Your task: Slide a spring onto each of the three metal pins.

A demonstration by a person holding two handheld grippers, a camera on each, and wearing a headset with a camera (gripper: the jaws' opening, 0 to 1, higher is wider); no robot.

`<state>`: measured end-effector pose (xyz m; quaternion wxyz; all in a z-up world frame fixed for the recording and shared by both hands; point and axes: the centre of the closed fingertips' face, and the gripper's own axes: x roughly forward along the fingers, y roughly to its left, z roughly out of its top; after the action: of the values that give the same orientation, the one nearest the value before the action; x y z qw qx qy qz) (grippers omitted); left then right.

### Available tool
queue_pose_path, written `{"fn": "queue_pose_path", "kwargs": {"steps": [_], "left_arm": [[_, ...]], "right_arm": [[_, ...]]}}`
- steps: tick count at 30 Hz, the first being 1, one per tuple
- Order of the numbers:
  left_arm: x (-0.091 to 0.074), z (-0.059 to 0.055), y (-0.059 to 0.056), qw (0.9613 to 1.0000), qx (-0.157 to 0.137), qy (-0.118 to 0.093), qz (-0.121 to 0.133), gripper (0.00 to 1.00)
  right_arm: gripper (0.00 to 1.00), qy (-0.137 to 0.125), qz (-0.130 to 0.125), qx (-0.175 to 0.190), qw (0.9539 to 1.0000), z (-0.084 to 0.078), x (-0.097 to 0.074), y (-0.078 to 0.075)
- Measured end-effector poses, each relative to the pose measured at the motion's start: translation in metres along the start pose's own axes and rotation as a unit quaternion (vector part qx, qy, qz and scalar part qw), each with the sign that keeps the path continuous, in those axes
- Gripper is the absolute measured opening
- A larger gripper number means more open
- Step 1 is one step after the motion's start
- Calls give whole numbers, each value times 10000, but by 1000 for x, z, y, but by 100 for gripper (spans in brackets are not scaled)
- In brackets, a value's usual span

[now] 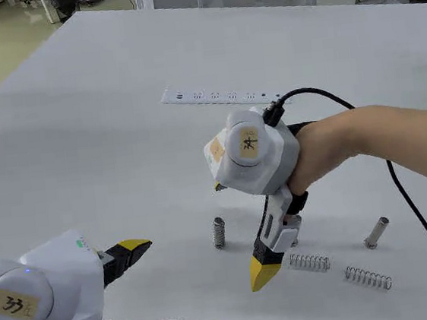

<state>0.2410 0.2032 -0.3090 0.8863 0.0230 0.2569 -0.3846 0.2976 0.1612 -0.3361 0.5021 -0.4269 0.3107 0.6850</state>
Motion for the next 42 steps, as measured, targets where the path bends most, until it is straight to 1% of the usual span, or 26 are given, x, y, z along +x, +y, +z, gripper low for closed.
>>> {"fn": "queue_pose_path", "kwargs": {"steps": [3, 5, 9, 12, 16, 21, 24, 26, 29, 30, 32, 33, 35, 38, 39, 42], "left_arm": [[0, 2, 0, 10000, 9, -9, 1, 93], [1, 3, -1, 10000, 18, -13, -3, 93], [1, 4, -3, 10000, 38, -7, -23, 93], [2, 6, -4, 10000, 48, -2, -32, 93], [3, 7, -4, 10000, 29, -18, -29, 93], [5, 11, -5, 10000, 41, -39, -32, 93], [6, 13, -5, 10000, 41, -47, -34, 93], [7, 14, -5, 10000, 51, -59, -34, 93], [7, 14, -5, 10000, 45, -53, -33, 92], [7, 14, -5, 10000, 46, -48, -33, 92], [7, 13, -6, 10000, 47, -36, -45, 92], [7, 13, -6, 10000, 65, -27, -48, 92], [7, 13, -5, 10000, 60, -16, -51, 92], [7, 13, -5, 10000, 72, -4, -58, 92], [7, 13, -5, 10000, 72, -9, -58, 92], [8, 14, -5, 9999, 88, -3, -69, 92]], "right_arm": [[99, -182, -132, 152, 9996, -3, -7, 1], [99, -226, -185, 212, 9993, -7, -11, 3], [99, -517, -342, 451, 9971, -11, -19, 7], [99, -584, -425, 574, 9957, -18, -25, 11], [99, -728, -571, 811, 9924, -27, -34, 15], [99, -858, -744, 978, 9887, -37, -43, 21], [99, -949, -847, 1118, 9856, -43, -49, 24], [99, -1033, -940, 1233, 9825, -47, -54, 26], [99, -1132, -1030, 1371, 9787, -52, -59, 31], [99, -1141, -1052, 1394, 9780, -55, -60, 32], [99, -1144, -1107, 1459, 9764, -61, -63, 37], [99, -1160, -1157, 1536, 9744, -65, -64, 38], [99, -1171, -1211, 1611, 9725, -71, -66, 41], [99, -1176, -1359, 1697, 9690, -82, -71, 44], [99, -1212, -1408, 1776, 9664, -86, -73, 45], [99, -1218, -1482, 1913, 9626, -97, -75, 51]]}}
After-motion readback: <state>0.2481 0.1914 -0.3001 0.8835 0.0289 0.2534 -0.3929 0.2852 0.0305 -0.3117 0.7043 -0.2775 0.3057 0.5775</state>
